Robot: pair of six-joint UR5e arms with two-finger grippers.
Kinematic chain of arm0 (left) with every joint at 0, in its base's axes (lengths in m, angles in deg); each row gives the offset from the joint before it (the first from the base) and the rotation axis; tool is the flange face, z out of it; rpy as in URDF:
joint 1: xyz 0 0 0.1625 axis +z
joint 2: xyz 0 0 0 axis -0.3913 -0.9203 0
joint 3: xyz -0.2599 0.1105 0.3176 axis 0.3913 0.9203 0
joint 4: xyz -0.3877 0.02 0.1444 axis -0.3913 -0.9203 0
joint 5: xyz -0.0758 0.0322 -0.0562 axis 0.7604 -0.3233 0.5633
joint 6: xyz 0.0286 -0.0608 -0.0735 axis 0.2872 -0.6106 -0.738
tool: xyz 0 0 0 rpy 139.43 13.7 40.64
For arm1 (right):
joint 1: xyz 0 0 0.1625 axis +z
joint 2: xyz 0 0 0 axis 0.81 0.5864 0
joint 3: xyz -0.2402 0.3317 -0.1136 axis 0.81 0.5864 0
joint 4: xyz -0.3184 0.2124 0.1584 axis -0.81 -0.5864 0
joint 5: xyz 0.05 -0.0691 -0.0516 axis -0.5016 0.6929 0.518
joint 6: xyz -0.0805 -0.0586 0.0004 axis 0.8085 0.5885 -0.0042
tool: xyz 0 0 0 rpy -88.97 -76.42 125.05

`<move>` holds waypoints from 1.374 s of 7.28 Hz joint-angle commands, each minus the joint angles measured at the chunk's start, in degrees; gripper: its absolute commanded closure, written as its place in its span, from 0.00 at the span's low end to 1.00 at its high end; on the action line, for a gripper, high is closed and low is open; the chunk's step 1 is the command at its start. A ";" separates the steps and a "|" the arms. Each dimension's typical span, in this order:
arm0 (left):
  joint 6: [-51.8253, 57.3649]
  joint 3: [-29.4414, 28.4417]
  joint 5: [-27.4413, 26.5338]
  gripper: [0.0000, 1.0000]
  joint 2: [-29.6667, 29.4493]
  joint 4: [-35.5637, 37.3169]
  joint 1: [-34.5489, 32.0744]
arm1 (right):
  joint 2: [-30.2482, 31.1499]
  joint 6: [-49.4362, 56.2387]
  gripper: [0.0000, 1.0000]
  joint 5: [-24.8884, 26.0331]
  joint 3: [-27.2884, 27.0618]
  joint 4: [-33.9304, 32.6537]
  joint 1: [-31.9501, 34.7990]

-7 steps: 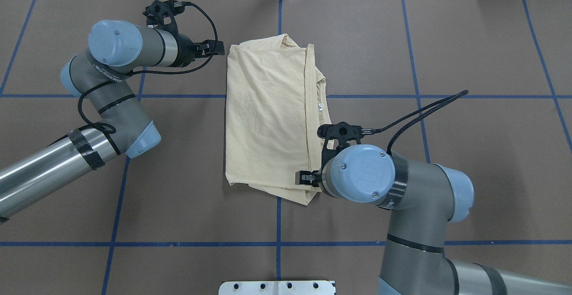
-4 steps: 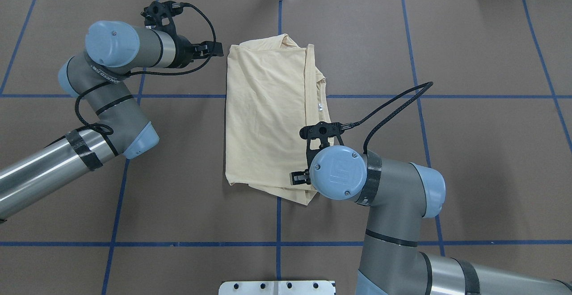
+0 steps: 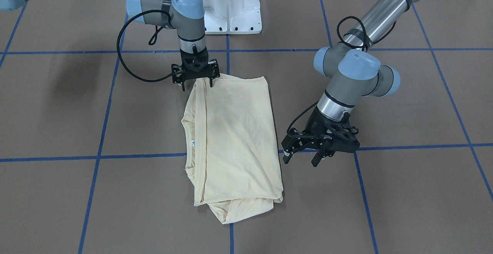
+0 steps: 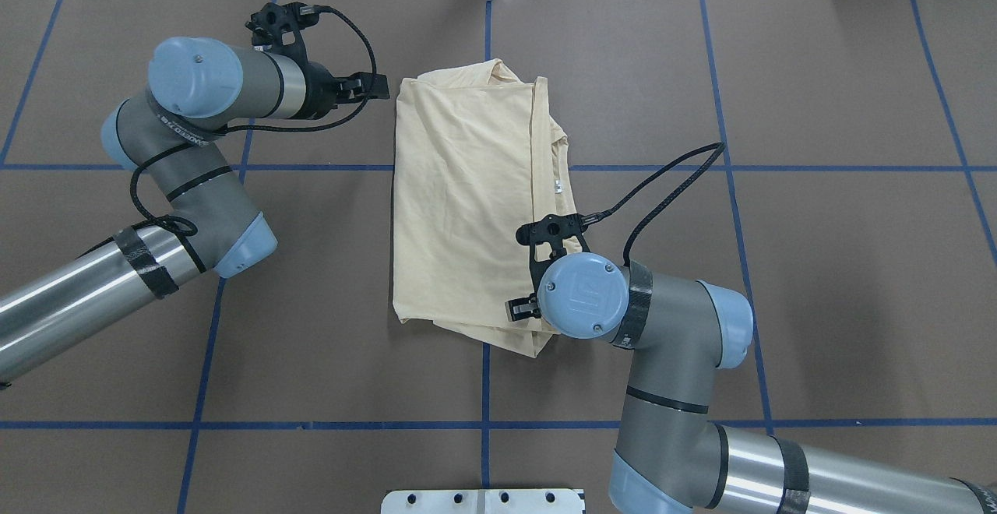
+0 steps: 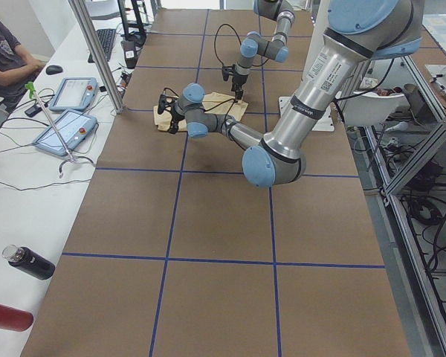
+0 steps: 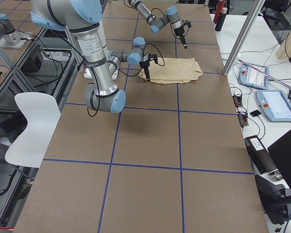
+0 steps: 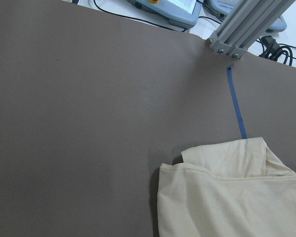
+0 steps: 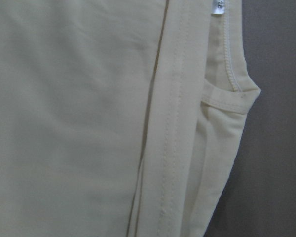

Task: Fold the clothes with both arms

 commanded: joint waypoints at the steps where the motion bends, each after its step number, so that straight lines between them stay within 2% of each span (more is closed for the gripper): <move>1: -0.17 0.00 0.00 0.00 -0.15 -0.07 0.00 | 0.03 0.15 0.00 -1.42 0.52 0.69 0.01; 4: -0.26 0.00 0.00 0.00 -0.32 -0.33 0.09 | 0.55 0.15 0.00 -2.13 0.35 0.43 0.62; 5: -0.26 0.00 0.00 0.00 -0.32 -0.33 0.09 | 0.73 0.06 0.00 -3.78 0.08 0.34 1.24; 10: -0.44 1.06 0.09 0.00 -0.50 0.20 0.09 | 1.78 0.15 0.00 -3.98 0.26 0.08 2.30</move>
